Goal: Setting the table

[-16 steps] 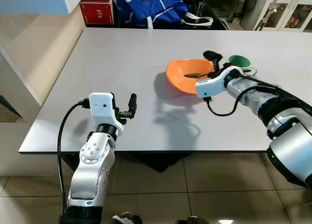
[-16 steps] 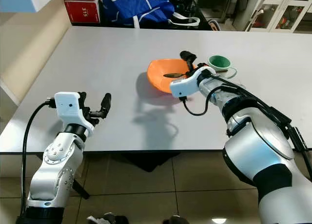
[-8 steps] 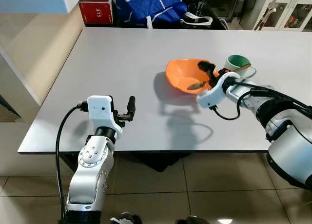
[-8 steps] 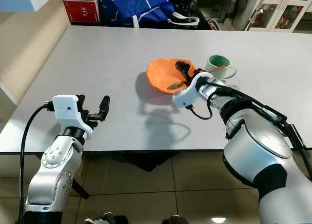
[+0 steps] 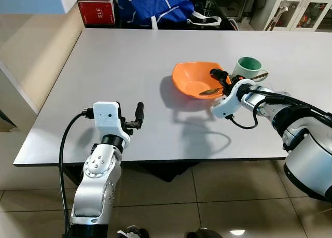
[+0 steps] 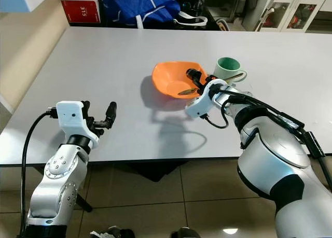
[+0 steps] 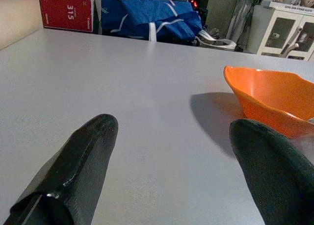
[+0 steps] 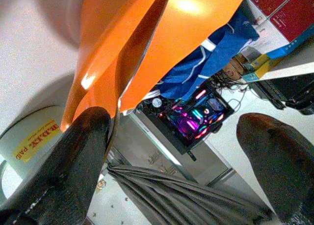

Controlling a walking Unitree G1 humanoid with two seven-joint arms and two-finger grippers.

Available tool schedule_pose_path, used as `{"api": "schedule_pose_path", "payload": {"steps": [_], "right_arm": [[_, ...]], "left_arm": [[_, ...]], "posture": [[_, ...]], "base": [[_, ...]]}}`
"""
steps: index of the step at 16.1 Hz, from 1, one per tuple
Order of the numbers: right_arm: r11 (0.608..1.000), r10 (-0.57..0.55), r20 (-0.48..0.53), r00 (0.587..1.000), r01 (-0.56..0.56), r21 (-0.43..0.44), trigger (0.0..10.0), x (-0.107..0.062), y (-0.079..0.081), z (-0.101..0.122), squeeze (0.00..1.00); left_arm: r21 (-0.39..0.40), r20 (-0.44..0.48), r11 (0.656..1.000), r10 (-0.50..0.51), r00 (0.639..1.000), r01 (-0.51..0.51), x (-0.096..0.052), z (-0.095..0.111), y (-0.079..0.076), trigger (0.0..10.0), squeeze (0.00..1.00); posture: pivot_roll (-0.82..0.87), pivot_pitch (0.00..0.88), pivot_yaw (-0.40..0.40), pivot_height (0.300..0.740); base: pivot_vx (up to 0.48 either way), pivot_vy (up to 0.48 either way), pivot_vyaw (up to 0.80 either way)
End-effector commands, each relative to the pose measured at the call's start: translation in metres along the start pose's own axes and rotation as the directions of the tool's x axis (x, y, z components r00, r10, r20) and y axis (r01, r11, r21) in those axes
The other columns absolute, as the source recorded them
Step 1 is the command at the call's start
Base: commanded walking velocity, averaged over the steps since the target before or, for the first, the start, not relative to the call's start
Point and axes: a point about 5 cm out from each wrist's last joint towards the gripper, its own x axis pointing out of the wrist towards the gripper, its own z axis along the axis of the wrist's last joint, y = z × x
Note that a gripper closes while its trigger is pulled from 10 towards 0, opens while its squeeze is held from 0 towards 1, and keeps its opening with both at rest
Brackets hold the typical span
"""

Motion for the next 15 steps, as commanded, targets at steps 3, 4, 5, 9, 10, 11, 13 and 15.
{"api": "schedule_pose_path", "payload": {"steps": [3, 4, 5, 9, 10, 11, 13, 15], "right_arm": [[1.0, 0.016, -0.004, 1.0, -0.016, 0.006, 10.0, 0.0, 0.005, 0.002, 0.0], [1.0, 0.013, -0.013, 1.0, -0.013, 0.023, 10.0, 0.0, 0.004, 0.002, 0.0], [0.999, 0.008, -0.028, 1.0, -0.007, 0.052, 10.0, 0.0, 0.003, 0.0, 0.0], [0.895, -0.036, -0.172, 0.984, 0.108, 0.433, 10.0, 0.0, -0.006, -0.014, 0.0], [0.65, -0.032, -0.277, 0.96, 0.231, 0.724, 10.0, -0.001, -0.012, -0.024, 0.0], [0.504, -0.056, -0.335, 0.941, 0.317, 0.804, 10.0, -0.002, -0.018, -0.03, 0.0], [0.315, -0.078, -0.402, 0.912, 0.405, 0.858, 10.0, -0.005, -0.022, -0.038, 0.0], [0.262, -0.117, -0.439, 0.891, 0.454, 0.852, 10.0, -0.007, -0.028, -0.044, 0.0]], "left_arm": [[0.005, 0.009, 1.0, -0.007, 1.0, 0.007, -0.002, 0.004, -0.002, 10.0, 0.0], [0.005, 0.009, 1.0, -0.007, 1.0, 0.007, -0.002, 0.004, -0.002, 10.0, 0.0], [0.008, 0.008, 1.0, -0.002, 1.0, 0.002, -0.002, 0.004, -0.002, 10.0, 0.0], [0.0, 0.016, 1.0, 0.015, 1.0, -0.015, 0.001, 0.007, 0.0, 10.0, 0.0], [-0.003, 0.018, 1.0, 0.015, 1.0, -0.015, 0.001, 0.007, 0.001, 10.0, 0.0], [-0.005, 0.019, 1.0, 0.015, 1.0, -0.015, 0.001, 0.008, 0.001, 10.0, 0.0], [-0.002, 0.015, 1.0, 0.003, 1.0, -0.003, 0.002, 0.007, 0.0, 10.0, 0.0], [-0.001, 0.015, 1.0, -0.001, 1.0, 0.001, 0.003, 0.007, 0.0, 10.0, 0.0]], "posture": [[-0.13, 0.078, -0.012, 0.74], [-0.13, 0.078, -0.012, 0.74], [-0.13, 0.079, -0.011, 0.74], [-0.13, 0.074, -0.014, 0.74], [-0.13, 0.072, -0.01, 0.74], [-0.13, 0.073, -0.005, 0.74], [-0.14, 0.068, 0.003, 0.74], [-0.14, 0.062, 0.008, 0.74]], "base": [[0.0, 0.0, 0.0], [0.0, 0.0, 0.0], [0.0, 0.0, 0.0], [0.0, 0.0, 0.0], [0.0, 0.0, 0.0], [0.0, 0.0, 0.0], [0.0, 0.0, 0.0], [0.0, 0.0, 0.0]]}}
